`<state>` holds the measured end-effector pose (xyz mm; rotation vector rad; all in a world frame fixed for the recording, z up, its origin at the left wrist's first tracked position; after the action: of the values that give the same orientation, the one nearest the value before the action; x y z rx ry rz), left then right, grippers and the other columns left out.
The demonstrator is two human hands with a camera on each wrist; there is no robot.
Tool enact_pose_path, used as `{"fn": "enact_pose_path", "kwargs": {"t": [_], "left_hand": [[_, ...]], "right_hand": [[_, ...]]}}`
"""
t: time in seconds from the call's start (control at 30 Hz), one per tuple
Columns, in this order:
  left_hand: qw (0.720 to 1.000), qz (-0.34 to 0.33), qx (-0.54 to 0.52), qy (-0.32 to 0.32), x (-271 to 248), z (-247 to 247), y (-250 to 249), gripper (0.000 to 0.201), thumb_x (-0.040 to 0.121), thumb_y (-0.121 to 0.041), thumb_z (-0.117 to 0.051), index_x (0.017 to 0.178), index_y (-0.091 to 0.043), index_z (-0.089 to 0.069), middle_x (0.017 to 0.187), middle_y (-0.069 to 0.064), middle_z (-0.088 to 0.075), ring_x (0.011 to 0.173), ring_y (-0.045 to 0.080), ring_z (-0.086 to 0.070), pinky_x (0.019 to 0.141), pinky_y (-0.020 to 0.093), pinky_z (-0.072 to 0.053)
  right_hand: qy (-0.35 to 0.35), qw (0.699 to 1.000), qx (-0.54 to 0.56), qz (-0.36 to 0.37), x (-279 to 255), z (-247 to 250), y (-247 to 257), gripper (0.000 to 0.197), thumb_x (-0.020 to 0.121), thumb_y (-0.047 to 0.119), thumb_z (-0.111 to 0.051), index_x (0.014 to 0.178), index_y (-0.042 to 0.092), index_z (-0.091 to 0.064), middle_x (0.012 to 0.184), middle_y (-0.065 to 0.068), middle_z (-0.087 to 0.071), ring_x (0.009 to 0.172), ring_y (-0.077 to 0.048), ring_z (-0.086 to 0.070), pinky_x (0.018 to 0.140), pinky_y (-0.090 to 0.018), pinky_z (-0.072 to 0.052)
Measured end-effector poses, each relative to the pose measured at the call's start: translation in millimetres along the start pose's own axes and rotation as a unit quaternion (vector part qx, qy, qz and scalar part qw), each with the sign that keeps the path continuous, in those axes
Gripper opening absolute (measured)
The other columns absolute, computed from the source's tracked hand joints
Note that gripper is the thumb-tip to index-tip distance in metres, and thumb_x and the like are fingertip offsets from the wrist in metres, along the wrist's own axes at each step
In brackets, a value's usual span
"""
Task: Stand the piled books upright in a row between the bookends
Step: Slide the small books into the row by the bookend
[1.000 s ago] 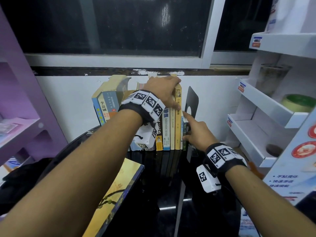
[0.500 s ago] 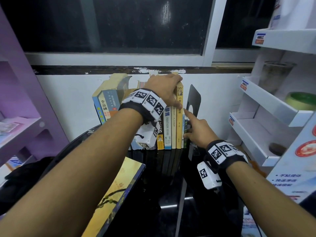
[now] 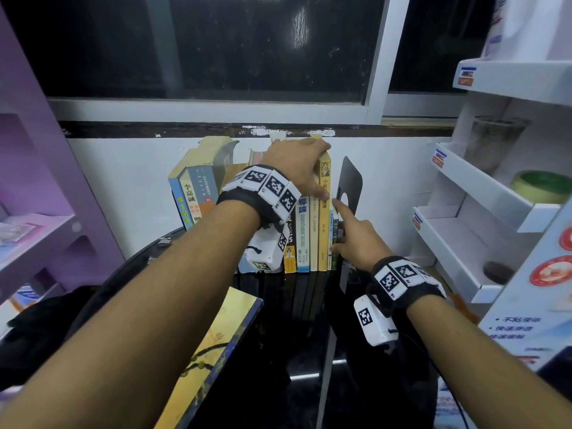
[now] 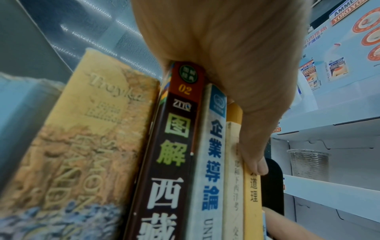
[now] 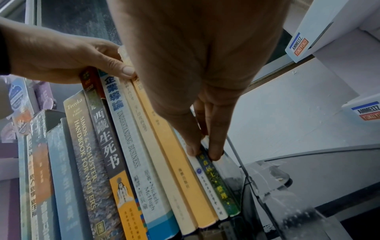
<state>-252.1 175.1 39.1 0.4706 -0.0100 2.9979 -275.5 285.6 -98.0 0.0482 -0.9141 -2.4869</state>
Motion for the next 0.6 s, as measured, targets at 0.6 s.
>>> {"fn": "enact_pose_path", "kwargs": {"t": [0.6], "left_hand": [[0.997,-0.038,-0.03,-0.056,-35.9,13.8,-7.7,0.068,0.084,-0.048,-0.062,0.143,-0.029,-0.037,0.147,-0.005,-0.044,0.129,0.021,-0.046,0.107,0.04,-0.033]], "right_hand": [[0.036,0.999,-0.016,0.005,-40.2,13.5,14.2,0.077,0.088,0.014,-0.068,0.15,0.024,-0.023,0.141,-0.005,-0.052,0.098,-0.011,-0.056,0.084,-0.019,-0.043]]}}
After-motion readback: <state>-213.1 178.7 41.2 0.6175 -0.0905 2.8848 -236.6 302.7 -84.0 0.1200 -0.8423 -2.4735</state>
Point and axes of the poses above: each hand's wrist, its own x-axis towards the middle knuckle, its own z-axis out of the back of the hand, y = z × x, the point moved 9 cm from there along x, towards the middle knuckle
